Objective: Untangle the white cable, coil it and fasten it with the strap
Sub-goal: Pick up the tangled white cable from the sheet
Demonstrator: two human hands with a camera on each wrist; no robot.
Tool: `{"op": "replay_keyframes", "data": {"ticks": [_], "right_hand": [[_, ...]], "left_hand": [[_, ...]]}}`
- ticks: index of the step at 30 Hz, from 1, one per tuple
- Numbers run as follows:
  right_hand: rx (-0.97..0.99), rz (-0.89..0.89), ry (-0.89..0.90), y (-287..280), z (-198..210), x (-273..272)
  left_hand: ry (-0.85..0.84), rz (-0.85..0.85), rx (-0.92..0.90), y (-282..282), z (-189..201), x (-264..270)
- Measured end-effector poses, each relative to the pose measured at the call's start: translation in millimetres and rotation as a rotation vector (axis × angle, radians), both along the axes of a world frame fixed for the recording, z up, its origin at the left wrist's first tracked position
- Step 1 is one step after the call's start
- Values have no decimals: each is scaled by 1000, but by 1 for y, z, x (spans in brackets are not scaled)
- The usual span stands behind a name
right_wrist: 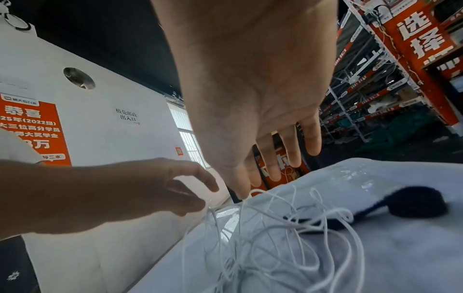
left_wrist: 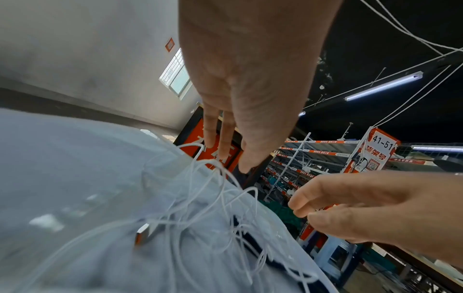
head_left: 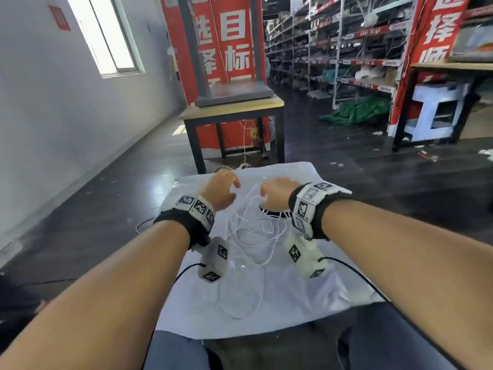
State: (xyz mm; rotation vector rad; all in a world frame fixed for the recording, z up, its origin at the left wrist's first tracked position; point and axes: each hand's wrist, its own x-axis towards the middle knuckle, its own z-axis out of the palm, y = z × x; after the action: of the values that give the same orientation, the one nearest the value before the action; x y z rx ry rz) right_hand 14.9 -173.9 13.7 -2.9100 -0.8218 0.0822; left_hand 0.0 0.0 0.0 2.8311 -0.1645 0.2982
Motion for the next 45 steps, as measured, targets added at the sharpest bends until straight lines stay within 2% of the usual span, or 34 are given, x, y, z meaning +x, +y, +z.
{"op": "replay_keyframes", "data": {"ticks": [4,8,11,17,19,21,23,26,28,31,33,35,37,39,41,43,45], "right_hand": [[-50,-13,98,-4,-24,-6],[59,-29,176,-4,-51,-6],[108,-52,248,-6,-65,-2],[105,-15,281,-7,-80,19],[6,8,286,-4,-86,29],[-44,47,267,0,-90,39],[23,16,231,2,-91,51],[243,-121,146,4,-82,70],[435,-225,27,5,-72,82],[618,-313,-114,5,-67,92],[578,-282,-26,4,-71,93],[371,-214,173,5,-80,91],[202,-189,263,6,-84,88],[152,-195,233,7,-81,82],[89,-194,146,8,-77,77],[88,-167,66,11,-71,73],[207,-71,25,17,-66,71]], "left_hand": [[87,-11,39,5,-35,-18],[141,18,-17,16,-60,-21],[196,104,-59,20,-73,-20],[373,143,76,26,-82,-3],[399,161,-64,28,-80,4],[375,223,-331,34,-76,10],[306,269,-563,40,-73,15],[136,282,-721,48,-66,23],[-8,283,-684,52,-63,30],[-117,324,-415,60,-64,36],[-17,359,-395,61,-67,37],[180,380,-376,60,-73,36],[364,358,-350,57,-78,35],[524,307,-347,52,-80,31],[635,243,-246,49,-81,28],[623,242,-232,50,-80,24],[571,269,-347,54,-81,24]]}}
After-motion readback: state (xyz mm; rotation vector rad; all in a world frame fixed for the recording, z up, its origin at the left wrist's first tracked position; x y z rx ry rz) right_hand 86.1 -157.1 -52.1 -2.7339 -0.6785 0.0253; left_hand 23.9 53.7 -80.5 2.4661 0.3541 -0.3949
